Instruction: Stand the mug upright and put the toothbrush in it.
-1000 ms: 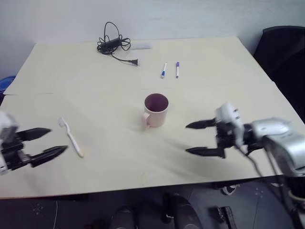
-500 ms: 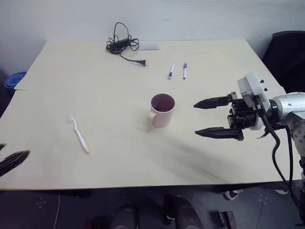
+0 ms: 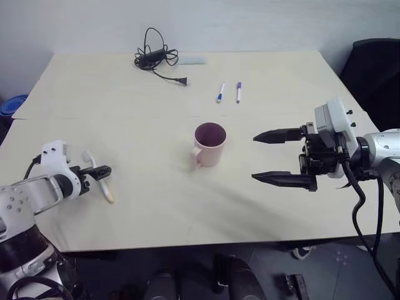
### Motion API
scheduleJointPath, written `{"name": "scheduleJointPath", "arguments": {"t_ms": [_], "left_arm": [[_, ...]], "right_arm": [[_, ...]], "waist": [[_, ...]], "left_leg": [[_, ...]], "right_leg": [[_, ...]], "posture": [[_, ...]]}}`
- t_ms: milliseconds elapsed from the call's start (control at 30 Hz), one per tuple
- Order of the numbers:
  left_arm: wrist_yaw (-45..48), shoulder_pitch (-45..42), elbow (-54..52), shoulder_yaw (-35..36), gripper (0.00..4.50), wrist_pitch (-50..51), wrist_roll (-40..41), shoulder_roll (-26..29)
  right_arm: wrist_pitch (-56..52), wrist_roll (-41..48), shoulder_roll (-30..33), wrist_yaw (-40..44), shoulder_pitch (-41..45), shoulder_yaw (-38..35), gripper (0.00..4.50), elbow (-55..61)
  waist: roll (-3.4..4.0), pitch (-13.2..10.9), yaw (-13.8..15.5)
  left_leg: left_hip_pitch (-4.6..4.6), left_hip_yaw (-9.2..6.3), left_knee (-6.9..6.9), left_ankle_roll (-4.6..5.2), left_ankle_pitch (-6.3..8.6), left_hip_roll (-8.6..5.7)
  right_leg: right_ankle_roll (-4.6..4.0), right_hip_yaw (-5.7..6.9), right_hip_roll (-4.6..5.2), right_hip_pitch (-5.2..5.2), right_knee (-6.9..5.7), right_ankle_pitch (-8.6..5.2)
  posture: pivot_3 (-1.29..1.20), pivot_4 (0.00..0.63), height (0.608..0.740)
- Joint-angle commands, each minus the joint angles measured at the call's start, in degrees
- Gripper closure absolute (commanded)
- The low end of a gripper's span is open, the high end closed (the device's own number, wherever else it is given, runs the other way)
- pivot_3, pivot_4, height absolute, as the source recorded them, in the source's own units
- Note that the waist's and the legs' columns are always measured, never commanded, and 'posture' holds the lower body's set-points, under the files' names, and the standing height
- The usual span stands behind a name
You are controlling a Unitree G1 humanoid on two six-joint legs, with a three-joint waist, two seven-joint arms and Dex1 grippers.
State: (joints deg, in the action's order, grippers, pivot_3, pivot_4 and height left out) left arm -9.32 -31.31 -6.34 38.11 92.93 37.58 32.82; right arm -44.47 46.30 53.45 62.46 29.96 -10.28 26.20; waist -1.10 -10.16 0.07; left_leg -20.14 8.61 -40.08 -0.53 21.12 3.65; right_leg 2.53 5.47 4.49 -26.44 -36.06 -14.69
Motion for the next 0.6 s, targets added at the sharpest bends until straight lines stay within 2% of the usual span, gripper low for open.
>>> {"name": "scheduleJointPath", "arguments": {"t_ms": [33,133,167,300,600], "left_arm": [[-6.2,-4.4,6.3,0.7,0.0,-0.4,1.0,-0.8],[-9.2,-8.9,12.5,0.4,0.0,-0.4,3.7,-3.6],[-9.9,-9.6,14.1,0.0,0.39,-0.4,3.8,-4.1],[-14.6,-10.2,19.1,0.2,1.42,-0.4,6.4,-5.2],[-24.2,-9.9,21.6,2.8,4.02,-0.4,10.0,-5.0]], "right_arm": [[-0.9,2.7,0.5,-2.6,-1.0,-3.6,0.02,3.3],[-1.2,3.9,0.4,-4.2,-2.8,-4.3,0.02,5.2],[-1.2,4.3,0.3,-4.7,-3.1,-4.4,0.0,5.7],[-1.8,6.7,0.1,-7.3,-3.8,-5.4,0.0,7.4],[-1.5,9.6,0.6,-10.3,-4.8,-6.0,0.0,8.7]], "waist": [[-0.02,0.0,0.1],[0.0,0.0,0.9],[0.0,0.0,1.1],[0.12,0.1,1.5],[0.26,0.2,1.5]], "left_leg": [[0.0,-0.01,0.0,0.0,-0.02,-0.01],[0.01,-0.06,0.02,0.06,-0.09,-0.01],[0.01,-0.05,0.02,0.06,-0.1,-0.05],[0.04,-0.05,0.01,0.09,-0.14,-0.07],[0.09,-0.08,0.01,0.12,-0.17,-0.11]], "right_leg": [[-0.01,0.0,0.01,0.0,-0.01,0.01],[0.01,0.04,0.04,0.02,-0.08,0.01],[0.03,0.04,0.05,0.02,-0.1,0.02],[0.06,0.12,0.1,0.03,-0.16,0.04],[0.08,0.33,0.18,0.11,-0.19,0.05]], "posture": [[0.0,0.15,0.74],[0.0,0.15,0.74],[0.0,0.15,0.74],[0.0,0.15,0.74],[0.0,0.15,0.74]]}}
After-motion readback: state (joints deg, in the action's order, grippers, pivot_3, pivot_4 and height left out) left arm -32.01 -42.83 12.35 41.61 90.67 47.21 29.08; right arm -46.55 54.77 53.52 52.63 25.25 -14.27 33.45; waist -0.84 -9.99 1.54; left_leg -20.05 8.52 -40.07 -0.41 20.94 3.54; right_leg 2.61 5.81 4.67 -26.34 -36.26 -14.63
